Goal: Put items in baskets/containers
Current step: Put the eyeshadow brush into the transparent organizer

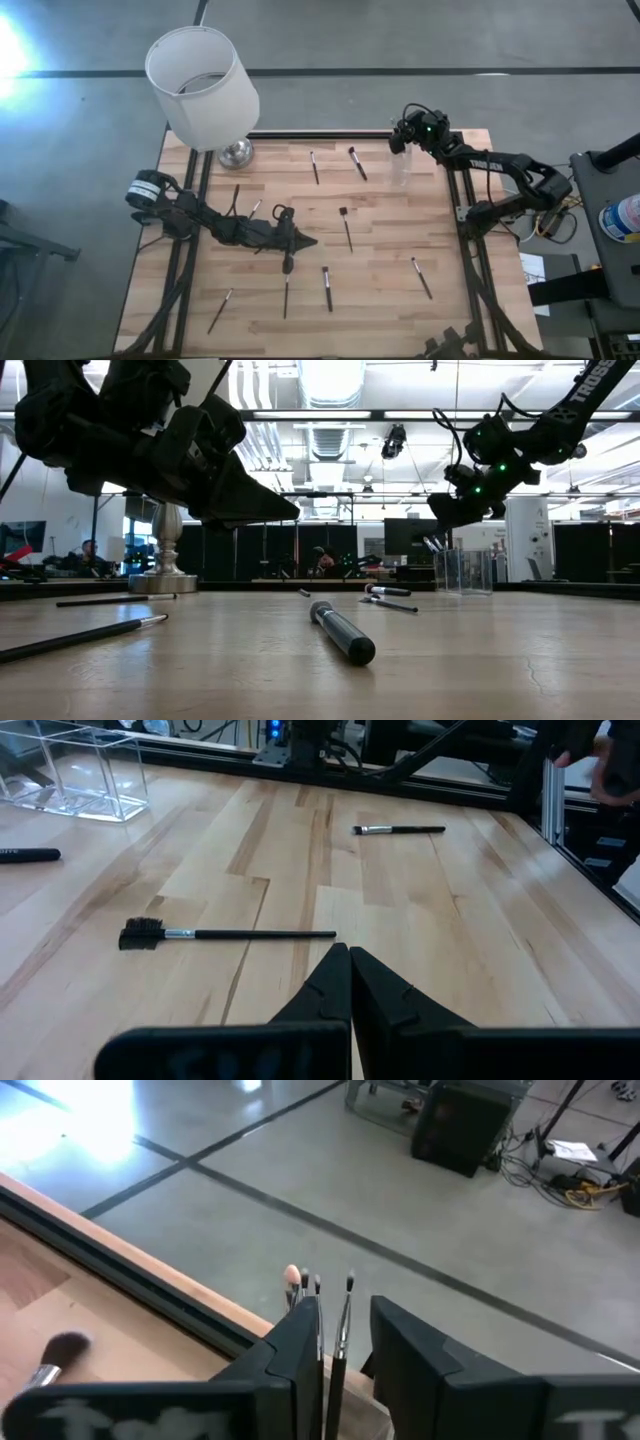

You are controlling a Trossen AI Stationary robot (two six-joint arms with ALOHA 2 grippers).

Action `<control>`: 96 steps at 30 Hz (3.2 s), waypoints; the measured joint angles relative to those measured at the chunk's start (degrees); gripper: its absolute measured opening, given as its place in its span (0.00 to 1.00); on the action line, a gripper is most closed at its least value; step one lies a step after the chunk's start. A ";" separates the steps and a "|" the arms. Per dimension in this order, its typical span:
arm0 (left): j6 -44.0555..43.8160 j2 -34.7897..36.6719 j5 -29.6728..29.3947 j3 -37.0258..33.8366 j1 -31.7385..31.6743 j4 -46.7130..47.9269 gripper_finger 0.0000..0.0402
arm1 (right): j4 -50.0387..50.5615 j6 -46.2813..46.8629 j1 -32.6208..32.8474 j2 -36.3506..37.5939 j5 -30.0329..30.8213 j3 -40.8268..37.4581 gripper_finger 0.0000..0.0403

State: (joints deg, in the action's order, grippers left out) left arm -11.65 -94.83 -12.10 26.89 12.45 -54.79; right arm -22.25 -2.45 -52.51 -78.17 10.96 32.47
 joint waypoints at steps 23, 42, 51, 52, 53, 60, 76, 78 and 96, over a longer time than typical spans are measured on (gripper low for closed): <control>-22.23 3.15 -12.42 16.67 13.58 54.89 0.00 | 1.31 -1.29 20.13 30.10 -0.38 -14.39 0.02; -91.75 3.04 -3.19 30.82 35.53 103.41 0.17 | 0.38 -0.51 23.78 39.77 -0.37 -21.32 0.02; -102.73 3.04 0.13 27.38 39.67 105.24 0.21 | 0.55 -0.12 23.80 39.80 -0.41 -21.46 0.02; -103.89 3.04 0.84 26.67 40.14 105.22 0.21 | 0.59 -0.09 23.80 39.80 -0.42 -21.46 0.02; -104.71 3.04 1.05 26.12 40.58 105.30 0.21 | 0.60 -0.09 23.80 39.80 -0.43 -21.46 0.02; -106.17 3.04 0.98 24.53 41.63 103.39 0.21 | 0.58 -0.07 23.80 39.78 -0.43 -21.46 0.02; -106.85 3.23 1.71 20.90 41.83 99.88 0.04 | 0.57 -0.07 23.80 39.78 -0.46 -21.46 0.02; -106.05 3.21 1.77 20.90 41.90 99.89 0.01 | 0.58 -0.07 23.80 39.78 -0.46 -21.46 0.02; -87.25 5.93 -31.62 21.33 39.45 94.21 0.00 | 0.49 -0.31 24.49 39.64 -0.91 -21.50 0.02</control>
State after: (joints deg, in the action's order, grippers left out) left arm -98.90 -88.90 -43.72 48.23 51.89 39.42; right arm -21.76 -2.76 -28.02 -38.52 10.05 10.97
